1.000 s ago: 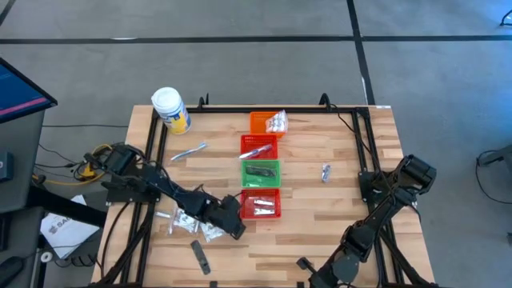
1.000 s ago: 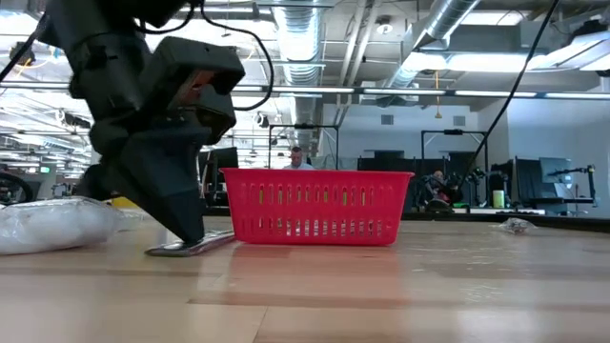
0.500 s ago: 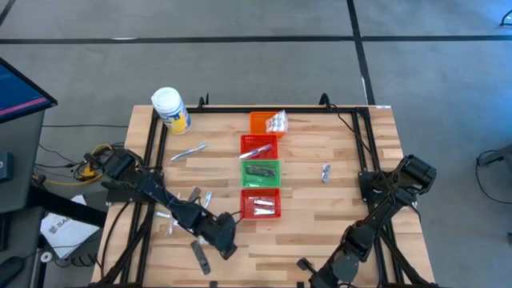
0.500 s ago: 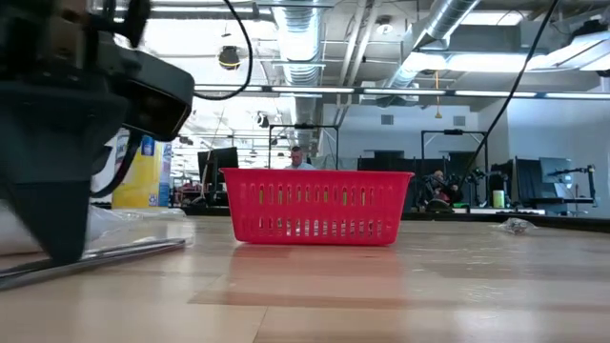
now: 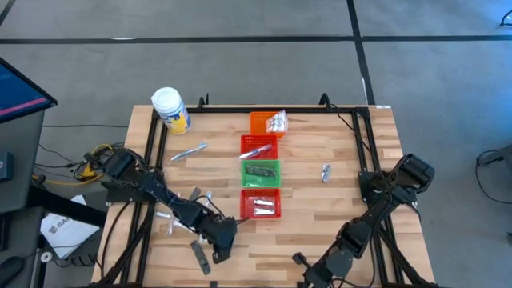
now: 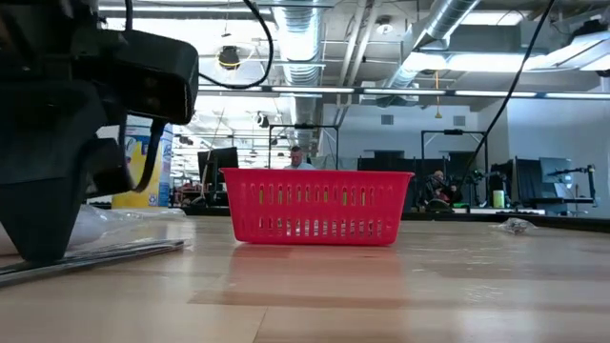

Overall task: Pick & Place Travel size toiletries
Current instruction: Put the black comb into the green basket

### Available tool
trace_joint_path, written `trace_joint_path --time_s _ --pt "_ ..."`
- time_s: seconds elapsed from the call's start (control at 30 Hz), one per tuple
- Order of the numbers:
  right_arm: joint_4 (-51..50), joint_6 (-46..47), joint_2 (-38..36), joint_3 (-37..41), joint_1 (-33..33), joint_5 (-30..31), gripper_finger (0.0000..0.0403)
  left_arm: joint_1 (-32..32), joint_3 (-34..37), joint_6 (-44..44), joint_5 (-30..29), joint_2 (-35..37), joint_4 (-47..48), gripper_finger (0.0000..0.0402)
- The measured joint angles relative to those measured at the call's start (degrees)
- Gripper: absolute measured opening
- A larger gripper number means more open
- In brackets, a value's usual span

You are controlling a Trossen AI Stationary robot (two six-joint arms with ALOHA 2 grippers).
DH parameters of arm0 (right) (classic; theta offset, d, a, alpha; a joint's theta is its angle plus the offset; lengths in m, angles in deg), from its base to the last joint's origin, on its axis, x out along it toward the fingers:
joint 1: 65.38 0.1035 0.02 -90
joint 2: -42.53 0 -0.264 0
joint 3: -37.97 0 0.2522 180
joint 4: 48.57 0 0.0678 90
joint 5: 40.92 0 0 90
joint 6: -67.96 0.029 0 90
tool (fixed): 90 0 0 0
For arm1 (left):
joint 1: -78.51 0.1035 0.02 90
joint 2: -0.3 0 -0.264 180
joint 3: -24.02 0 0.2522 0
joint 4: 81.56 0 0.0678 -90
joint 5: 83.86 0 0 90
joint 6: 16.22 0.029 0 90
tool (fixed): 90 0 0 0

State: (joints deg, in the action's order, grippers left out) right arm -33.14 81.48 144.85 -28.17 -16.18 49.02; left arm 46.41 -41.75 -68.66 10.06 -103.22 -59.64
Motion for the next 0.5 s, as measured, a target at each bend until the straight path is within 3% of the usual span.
trace_joint_path --time_s 0.27,0.5 --pt "-0.5 0.0 0.0 0.0 -0.3 0.0 0.0006 0.2 -0.8 8.7 -2.9 -0.1 -0.2 0.0" --pt "-0.8 -0.6 0.0 0.0 -0.3 0.0 0.0006 -1.1 -7.2 18.6 -9.1 -0.2 -0.3 0.0"
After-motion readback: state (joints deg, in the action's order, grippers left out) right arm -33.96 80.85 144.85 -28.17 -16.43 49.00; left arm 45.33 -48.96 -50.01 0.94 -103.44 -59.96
